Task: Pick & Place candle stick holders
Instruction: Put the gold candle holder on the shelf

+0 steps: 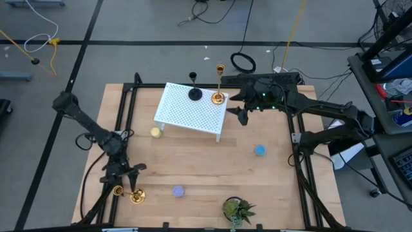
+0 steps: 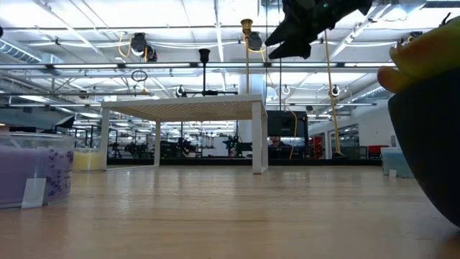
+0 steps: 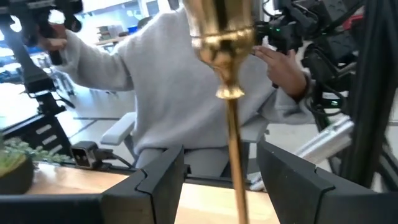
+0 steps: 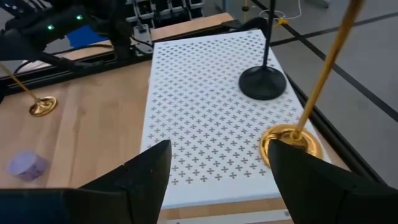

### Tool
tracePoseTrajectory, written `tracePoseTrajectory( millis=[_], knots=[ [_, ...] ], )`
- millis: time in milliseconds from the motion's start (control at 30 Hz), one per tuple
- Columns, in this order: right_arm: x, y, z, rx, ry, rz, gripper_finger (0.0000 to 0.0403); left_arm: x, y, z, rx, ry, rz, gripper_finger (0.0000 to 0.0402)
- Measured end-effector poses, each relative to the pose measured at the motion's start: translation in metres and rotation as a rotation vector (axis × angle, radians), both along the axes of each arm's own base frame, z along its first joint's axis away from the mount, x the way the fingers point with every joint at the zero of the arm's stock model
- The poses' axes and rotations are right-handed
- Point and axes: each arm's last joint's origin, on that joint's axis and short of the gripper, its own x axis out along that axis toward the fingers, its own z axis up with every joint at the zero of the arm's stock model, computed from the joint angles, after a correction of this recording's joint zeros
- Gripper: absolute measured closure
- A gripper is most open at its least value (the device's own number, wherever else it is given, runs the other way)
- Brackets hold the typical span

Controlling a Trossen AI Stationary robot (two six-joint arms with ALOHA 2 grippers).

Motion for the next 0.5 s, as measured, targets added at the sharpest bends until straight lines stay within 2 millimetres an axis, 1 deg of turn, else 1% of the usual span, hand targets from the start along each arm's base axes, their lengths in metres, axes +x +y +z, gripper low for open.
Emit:
tracePoseTrajectory(
  millis=[233,400,500],
  knots=[
    [0.001,0.002,-0.001,0.003,0.006,0.008,0.014,0.007,-0.007,-0.005,0.002,0.086,0.067,0.019],
    [0.0,0.002,-0.001,0.004,0.008,0.008,0.014,0.01,-0.009,-0.01,0.026,0.109,0.094,0.019],
    [0.0,0.002,-0.001,0.004,0.008,0.008,0.014,0.011,-0.01,-0.011,0.033,0.115,0.111,0.0204]
  ],
)
